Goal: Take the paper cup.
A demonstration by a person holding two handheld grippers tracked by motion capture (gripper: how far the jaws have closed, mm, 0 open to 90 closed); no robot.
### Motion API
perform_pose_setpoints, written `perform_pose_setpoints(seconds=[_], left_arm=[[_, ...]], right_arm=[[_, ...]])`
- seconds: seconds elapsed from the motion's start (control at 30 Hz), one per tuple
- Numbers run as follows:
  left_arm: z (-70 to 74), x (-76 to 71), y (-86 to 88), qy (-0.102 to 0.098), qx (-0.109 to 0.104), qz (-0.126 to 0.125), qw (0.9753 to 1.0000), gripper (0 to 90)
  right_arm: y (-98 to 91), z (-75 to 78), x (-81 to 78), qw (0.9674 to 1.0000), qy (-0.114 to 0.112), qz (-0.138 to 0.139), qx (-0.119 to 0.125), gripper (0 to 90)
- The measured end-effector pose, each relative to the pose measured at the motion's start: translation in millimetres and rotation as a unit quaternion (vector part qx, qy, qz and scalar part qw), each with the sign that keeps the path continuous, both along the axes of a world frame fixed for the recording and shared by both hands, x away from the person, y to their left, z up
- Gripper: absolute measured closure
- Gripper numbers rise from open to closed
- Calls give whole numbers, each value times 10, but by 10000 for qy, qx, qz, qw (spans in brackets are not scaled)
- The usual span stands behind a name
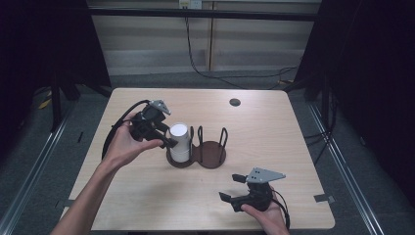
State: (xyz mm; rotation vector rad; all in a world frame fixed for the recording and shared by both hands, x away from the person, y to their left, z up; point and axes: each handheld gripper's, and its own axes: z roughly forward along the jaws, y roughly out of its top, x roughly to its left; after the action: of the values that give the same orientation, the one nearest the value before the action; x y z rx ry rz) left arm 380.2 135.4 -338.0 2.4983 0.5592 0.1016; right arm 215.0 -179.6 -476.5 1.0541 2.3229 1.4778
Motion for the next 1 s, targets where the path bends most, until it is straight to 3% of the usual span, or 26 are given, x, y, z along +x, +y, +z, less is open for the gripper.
perform_pose_setpoints(seconds=[0.07, 0.23, 0.53, 0.67, 0.83, 0.9, 1.0], left_arm=[[9, 38, -38, -95, 80, -16, 9999, 290], [32, 132, -140, 4, 277, -71, 9996, 289], [18, 246, -197, 123, 269, 18, 9996, 303], [5, 281, -229, 159, 430, -108, 9989, 297], [-32, 321, -274, 267, 402, -14, 9988, 275], [-54, 335, -305, 285, 588, -46, 9979, 262], [-80, 371, -329, 347, 598, 8, 9976, 270]], right_arm=[[-1, -3, 1, 10000, 32, -7, -50, 185], [5, -17, 10, 9999, 117, -1, -103, 188], [-3, -13, 7, 9998, 105, -21, -138, 199], [-12, -9, 9, 9999, 92, -56, -121, 200], [-7, -12, 8, 9999, 91, -25, -134, 199], [-9, -11, 8, 9999, 93, -31, -134, 210], [-10, -13, 9, 9998, 120, -48, -150, 212]])
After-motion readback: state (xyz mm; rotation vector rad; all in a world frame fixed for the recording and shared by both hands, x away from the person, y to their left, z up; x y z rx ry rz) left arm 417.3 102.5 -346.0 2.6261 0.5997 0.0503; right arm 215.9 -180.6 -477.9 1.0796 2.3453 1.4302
